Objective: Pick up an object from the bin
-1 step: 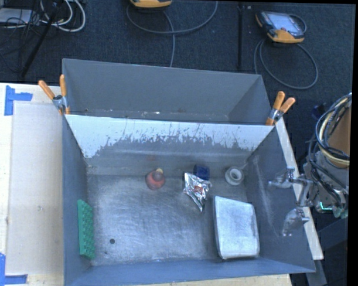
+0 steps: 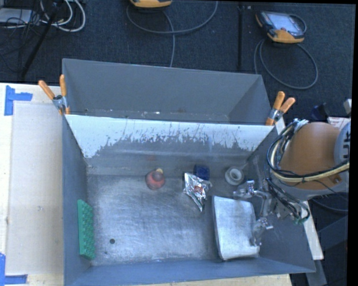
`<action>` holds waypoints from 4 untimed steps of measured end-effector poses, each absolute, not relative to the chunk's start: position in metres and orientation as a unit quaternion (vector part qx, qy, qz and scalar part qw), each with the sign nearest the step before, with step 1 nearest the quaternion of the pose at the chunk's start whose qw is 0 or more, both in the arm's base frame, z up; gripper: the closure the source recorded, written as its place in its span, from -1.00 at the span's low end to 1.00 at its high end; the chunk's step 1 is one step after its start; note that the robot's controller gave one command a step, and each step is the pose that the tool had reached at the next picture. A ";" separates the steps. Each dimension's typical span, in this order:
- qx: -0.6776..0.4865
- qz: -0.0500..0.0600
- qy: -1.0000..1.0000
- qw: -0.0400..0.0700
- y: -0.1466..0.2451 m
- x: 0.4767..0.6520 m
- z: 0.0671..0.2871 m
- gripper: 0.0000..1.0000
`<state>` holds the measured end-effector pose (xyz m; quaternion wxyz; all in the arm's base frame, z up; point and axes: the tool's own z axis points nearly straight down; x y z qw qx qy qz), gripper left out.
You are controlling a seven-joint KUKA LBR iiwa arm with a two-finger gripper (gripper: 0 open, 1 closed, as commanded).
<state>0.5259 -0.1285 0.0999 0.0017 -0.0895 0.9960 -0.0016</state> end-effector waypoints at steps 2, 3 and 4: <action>-0.127 0.002 0.992 -0.005 -0.150 0.570 0.092 -1.00; -0.119 0.006 0.993 -0.001 -0.145 0.572 0.093 -1.00; -0.111 -0.006 0.994 0.000 -0.083 0.595 0.095 -1.00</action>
Offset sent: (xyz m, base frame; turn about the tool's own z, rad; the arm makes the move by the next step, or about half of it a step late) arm 0.0520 -0.0264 -0.0263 -0.0742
